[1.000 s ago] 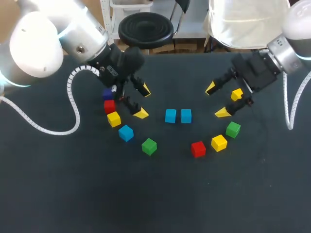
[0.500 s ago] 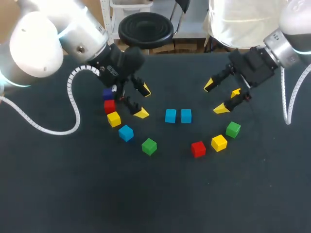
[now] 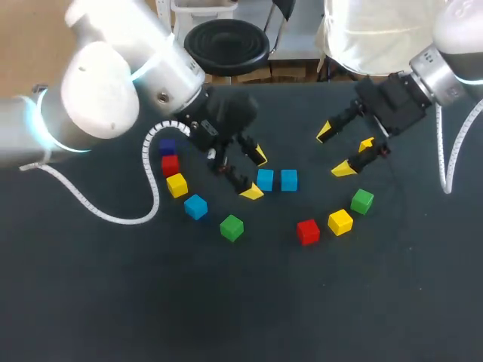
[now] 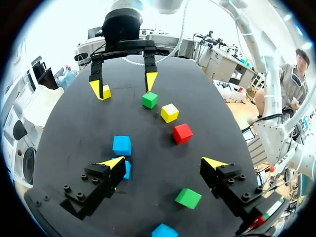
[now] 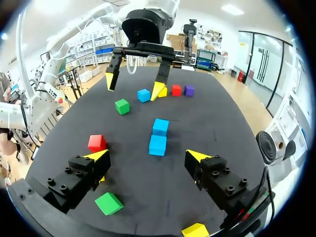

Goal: Place the blue cubes, place green cubes on the blue cubes, place the yellow cubes on the green cubes, then place the red cubes on the yellow cubes, and place purple cube on the red cubes.

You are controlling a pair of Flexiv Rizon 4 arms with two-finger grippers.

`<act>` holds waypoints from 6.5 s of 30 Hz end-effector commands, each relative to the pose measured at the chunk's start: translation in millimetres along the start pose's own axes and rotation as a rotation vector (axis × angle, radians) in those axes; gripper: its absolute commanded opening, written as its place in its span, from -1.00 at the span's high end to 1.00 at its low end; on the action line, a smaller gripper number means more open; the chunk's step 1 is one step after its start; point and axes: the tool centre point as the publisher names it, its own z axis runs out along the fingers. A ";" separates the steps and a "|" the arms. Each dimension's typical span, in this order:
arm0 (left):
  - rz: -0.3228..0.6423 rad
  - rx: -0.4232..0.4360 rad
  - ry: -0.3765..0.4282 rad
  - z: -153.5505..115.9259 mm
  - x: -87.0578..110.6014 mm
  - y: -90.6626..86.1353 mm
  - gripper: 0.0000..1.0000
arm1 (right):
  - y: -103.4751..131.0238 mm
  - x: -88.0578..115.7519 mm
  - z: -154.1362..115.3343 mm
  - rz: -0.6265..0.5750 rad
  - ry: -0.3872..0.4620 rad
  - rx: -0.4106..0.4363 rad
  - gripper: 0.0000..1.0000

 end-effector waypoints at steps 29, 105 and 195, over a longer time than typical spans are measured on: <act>-0.074 0.026 -0.034 1.0 6.0 31.4 -1.00 | 0.0 -0.1 0.0 0.000 0.001 0.000 -1.00; -0.063 -0.154 0.027 49.4 45.9 80.2 -0.50 | 0.0 -0.1 0.0 0.000 0.001 0.000 -1.00; -0.095 -0.244 -0.029 50.3 42.3 73.3 1.00 | 0.0 -0.1 0.0 0.000 0.001 0.000 -1.00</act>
